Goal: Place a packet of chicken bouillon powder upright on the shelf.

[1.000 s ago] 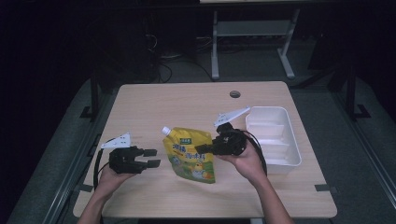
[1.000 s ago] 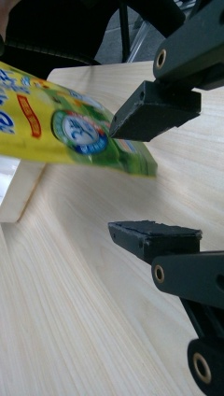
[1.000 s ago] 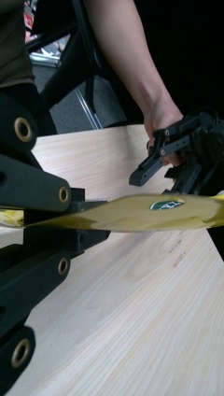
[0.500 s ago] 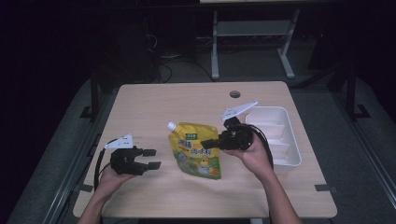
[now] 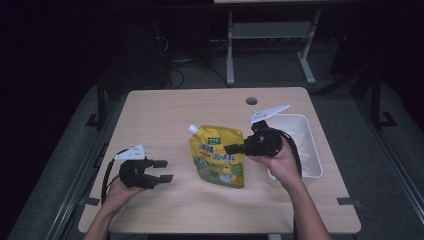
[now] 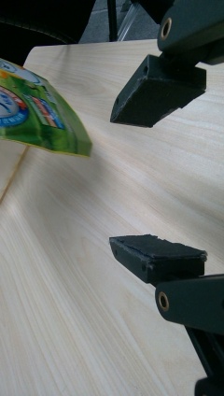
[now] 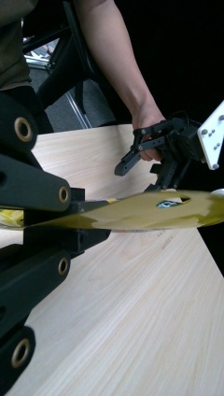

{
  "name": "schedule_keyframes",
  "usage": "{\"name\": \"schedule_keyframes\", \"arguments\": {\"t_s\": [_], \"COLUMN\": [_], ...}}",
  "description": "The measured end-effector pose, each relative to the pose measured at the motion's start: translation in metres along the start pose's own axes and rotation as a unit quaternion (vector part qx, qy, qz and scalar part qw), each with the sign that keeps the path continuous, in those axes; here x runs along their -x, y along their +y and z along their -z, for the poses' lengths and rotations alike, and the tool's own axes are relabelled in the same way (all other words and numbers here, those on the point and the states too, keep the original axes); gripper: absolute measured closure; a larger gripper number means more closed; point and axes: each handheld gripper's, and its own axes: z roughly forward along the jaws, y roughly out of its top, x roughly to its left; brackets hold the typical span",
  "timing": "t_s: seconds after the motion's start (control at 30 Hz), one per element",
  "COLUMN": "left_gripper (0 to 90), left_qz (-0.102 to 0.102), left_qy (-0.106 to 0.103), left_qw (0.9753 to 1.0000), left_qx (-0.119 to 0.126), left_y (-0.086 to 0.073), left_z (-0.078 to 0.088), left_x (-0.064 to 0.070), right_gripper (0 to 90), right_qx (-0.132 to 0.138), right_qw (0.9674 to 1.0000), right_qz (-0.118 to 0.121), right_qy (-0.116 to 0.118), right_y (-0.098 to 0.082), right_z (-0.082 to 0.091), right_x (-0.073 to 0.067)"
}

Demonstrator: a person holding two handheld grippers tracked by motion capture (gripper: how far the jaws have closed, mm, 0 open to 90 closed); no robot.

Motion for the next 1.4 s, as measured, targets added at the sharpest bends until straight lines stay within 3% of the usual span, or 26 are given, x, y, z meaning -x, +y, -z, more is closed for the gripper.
{"name": "schedule_keyframes", "arguments": {"t_s": [0.93, 1.4], "left_gripper": [31.7, 31.5], "left_qz": [0.0, 0.001], "left_qy": [-0.001, -0.002], "left_qw": [1.0, 0.9999], "left_qx": [-0.01, -0.015], "left_y": [0.0, 0.0], "left_z": [-0.002, -0.004], "left_x": [0.001, 0.001], "right_gripper": [89.2, 89.2], "right_qx": [0.031, 0.039], "right_qw": [0.9979, 0.9962], "right_qz": [-0.022, -0.028], "right_qy": [-0.052, -0.073], "right_y": [-0.004, -0.008], "right_z": [0.065, 0.088], "right_x": [0.02, 0.027]}}
